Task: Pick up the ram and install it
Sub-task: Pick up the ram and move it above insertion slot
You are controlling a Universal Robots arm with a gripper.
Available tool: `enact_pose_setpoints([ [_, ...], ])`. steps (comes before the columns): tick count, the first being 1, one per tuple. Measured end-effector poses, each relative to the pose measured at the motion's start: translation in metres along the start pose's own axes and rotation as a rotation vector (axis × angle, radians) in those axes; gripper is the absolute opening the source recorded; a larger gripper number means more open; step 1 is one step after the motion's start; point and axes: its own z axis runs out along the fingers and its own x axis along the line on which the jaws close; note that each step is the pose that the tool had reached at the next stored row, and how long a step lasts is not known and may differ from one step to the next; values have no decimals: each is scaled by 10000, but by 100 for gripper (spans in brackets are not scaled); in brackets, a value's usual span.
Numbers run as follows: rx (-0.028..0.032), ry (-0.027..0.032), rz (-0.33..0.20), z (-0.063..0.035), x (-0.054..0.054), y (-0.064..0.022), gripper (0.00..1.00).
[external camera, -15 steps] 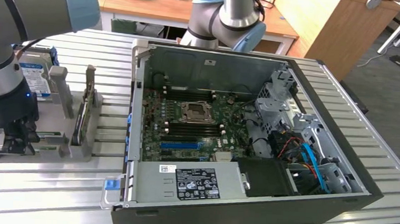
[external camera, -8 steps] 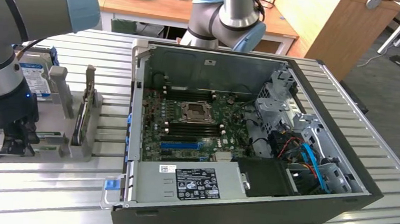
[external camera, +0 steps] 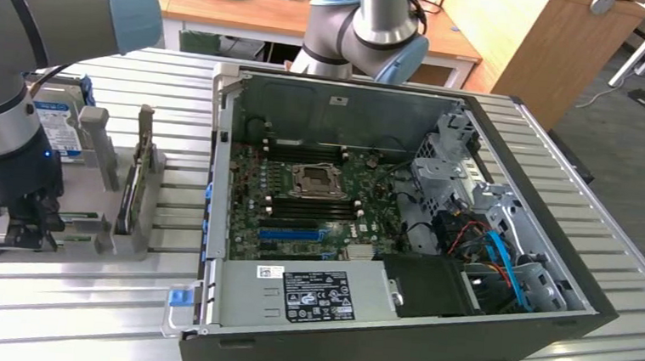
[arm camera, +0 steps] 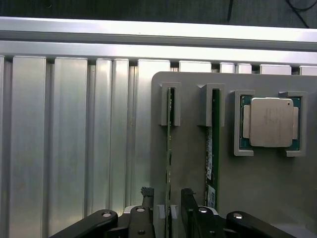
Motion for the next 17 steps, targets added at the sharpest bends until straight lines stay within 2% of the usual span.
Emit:
enact_pose_setpoints([
  [5,0,19,3,23,-20,2,36],
  [17,1,20,2,24,-21,1,34],
])
